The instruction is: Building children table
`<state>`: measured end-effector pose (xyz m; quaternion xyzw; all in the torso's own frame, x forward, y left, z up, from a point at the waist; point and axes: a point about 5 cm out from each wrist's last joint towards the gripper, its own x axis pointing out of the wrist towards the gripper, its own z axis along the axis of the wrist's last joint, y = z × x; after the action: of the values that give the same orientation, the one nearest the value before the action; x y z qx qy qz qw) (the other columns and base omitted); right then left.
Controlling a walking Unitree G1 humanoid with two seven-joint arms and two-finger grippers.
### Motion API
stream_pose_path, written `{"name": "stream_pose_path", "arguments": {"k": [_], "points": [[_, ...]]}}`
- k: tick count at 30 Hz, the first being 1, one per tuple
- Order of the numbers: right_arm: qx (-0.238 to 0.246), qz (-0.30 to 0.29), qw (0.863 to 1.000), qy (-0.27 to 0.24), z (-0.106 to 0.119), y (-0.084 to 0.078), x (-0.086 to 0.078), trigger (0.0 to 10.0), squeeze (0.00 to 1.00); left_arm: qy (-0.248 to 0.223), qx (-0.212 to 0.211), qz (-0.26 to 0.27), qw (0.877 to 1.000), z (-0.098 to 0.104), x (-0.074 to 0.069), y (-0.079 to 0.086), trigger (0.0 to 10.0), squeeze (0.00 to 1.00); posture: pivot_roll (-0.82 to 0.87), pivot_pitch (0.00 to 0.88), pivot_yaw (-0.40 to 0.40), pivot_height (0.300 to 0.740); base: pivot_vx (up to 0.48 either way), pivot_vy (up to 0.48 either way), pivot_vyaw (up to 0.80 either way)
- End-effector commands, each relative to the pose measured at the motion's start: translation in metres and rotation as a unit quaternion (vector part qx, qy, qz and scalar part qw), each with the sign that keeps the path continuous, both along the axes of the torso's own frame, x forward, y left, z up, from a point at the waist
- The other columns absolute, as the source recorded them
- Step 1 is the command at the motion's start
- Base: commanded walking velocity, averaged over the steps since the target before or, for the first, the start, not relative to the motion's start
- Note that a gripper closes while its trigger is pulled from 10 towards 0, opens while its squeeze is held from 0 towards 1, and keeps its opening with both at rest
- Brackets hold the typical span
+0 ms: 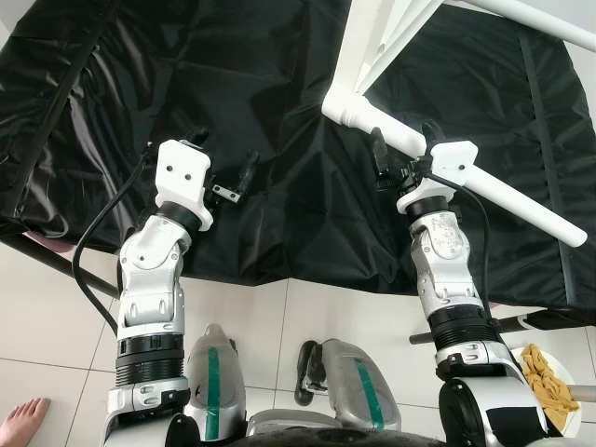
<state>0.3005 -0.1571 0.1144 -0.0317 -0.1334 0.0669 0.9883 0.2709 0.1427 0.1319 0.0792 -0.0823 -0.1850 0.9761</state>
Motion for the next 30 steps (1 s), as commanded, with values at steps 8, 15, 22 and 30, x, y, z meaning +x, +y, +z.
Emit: {"name": "stream_pose_path", "arguments": {"k": [8, 15, 22, 30], "points": [[-0.006, -0.007, 1.000, -0.007, 0.0016, -0.0053, 0.0019, 10.0, 0.00, -0.007, -0.063, 0.120, 0.991, -0.0031, 0.0026, -0.0055, 10.0, 0.00, 0.11, 0.000, -0.085, 0.740, 0.000, 0.000, 0.00], [-0.004, -0.011, 1.000, -0.010, 0.0038, -0.0059, 0.0041, 10.0, 0.00, -0.011, -0.061, 0.121, 0.991, -0.0021, 0.0037, -0.0063, 10.0, 0.00, 0.12, 0.000, -0.087, 0.740, 0.000, 0.000, 0.00], [-0.003, -0.010, 1.000, -0.013, 0.0056, -0.0051, 0.0074, 10.0, 0.00, -0.014, -0.060, 0.119, 0.991, -0.0011, 0.0059, -0.0055, 10.0, 0.00, 0.12, 0.000, -0.099, 0.740, 0.000, 0.000, 0.00], [-0.005, -0.013, 1.000, -0.014, 0.0062, -0.0074, 0.0082, 10.0, 0.00, -0.014, -0.058, 0.118, 0.991, -0.0012, 0.0073, -0.0046, 10.0, 0.00, 0.11, 0.000, -0.094, 0.740, 0.000, 0.000, 0.00]]}}
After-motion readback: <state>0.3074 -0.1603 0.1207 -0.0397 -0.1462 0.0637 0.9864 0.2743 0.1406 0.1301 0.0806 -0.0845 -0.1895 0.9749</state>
